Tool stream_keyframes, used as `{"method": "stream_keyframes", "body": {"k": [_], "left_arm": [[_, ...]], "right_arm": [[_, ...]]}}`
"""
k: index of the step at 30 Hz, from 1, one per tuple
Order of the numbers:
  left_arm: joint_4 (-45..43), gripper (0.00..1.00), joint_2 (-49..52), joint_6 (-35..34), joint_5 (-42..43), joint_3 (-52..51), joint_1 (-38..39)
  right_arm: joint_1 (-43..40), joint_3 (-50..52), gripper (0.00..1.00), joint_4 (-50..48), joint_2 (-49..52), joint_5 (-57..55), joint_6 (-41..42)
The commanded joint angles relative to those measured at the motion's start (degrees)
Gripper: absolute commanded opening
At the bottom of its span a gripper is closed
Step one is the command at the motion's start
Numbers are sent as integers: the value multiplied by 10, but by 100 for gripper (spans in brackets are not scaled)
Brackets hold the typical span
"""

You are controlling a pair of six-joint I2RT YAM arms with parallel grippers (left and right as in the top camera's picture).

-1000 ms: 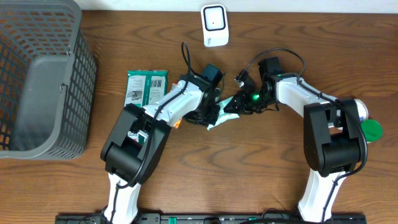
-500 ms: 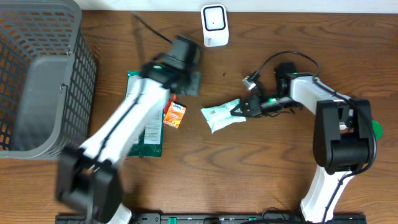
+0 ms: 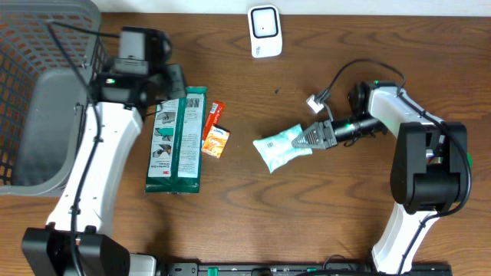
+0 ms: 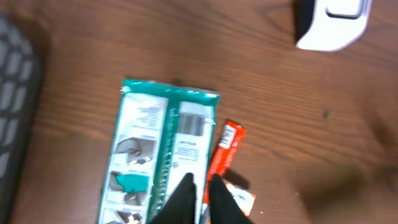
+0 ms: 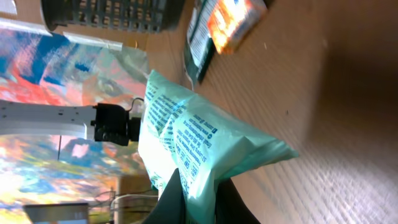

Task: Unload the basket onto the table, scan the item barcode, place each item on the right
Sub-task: 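Lift the packet with the right gripper and retract the left arm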

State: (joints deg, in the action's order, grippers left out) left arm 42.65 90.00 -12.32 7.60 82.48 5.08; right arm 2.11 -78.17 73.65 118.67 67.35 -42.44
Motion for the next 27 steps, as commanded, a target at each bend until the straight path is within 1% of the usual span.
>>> {"method": "stream_keyframes", "body": {"k": [1,7,11,15,17,19,21,23,25,27], "left_arm": [[11,13,0,-7,23,10,-34],[21,14,0,-6,23,1,-70],[21,14,4,-7,23,-12,-74],[20,17,18,-6,22,-18,-74],[16,27,23,-6,22,-18,-74],[14,43,30,-6,22,-18,-74],[11,53,35,-4,18,-18,-74],[10,56,39,-4,18,-18,-74],[7,58,40,-2,14,-18,-74],[3,60,40,-2,-9,-18,-74]], "right_arm": [[-4,-48,1,23,0,2,-44],[-3,-93,1,43,0,0,-43],[-1,-118,1,59,0,-21,-42],[8,-146,1,82,0,-35,-34],[12,-149,1,84,0,-35,-35],[17,-149,1,84,0,-38,-35],[21,-149,1,81,0,-49,-29],[26,-156,1,70,0,-71,9],[30,-173,1,58,0,-109,64],[35,-202,1,54,-1,-151,104]]}}
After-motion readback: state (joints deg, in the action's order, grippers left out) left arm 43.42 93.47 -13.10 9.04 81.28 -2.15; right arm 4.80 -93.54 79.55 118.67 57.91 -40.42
